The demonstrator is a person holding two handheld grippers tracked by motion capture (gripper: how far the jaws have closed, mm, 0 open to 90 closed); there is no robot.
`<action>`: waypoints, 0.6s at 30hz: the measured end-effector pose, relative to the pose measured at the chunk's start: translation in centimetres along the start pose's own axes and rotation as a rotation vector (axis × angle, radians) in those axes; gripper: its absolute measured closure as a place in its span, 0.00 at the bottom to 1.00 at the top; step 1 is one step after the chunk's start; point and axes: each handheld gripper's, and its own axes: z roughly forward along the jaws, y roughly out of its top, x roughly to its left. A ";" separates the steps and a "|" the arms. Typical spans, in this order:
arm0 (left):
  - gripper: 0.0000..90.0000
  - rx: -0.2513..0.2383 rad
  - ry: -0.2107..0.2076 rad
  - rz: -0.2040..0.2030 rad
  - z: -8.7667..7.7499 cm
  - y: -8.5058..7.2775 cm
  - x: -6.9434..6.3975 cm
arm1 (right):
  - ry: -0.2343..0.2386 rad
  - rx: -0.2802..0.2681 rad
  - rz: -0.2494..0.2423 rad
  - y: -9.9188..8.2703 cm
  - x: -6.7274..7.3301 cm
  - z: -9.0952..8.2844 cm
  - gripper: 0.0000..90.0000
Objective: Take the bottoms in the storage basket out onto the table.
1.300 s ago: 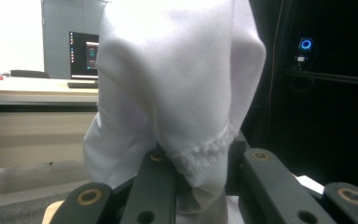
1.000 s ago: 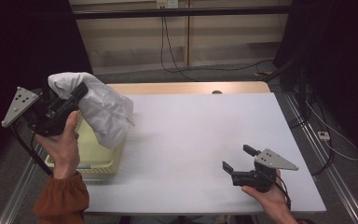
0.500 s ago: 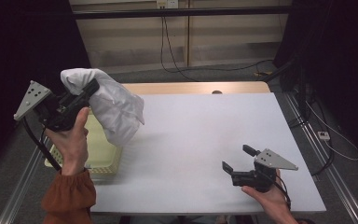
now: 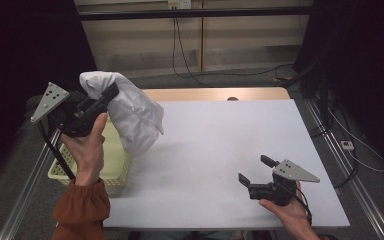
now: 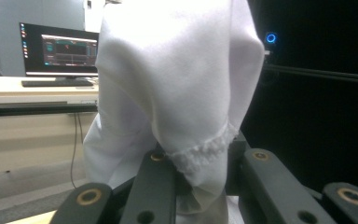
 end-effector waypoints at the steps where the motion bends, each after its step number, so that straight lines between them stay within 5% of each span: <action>1: 0.89 0.001 -0.004 0.002 0.1 0.0 0.0 | 0.000 0.000 0.000 0.0 0.0 0.0 0.04; 18: 0.89 0.039 -0.071 0.014 2.1 -0.3 -1.5 | -0.001 -0.002 -0.002 0.0 0.0 -0.1 0.04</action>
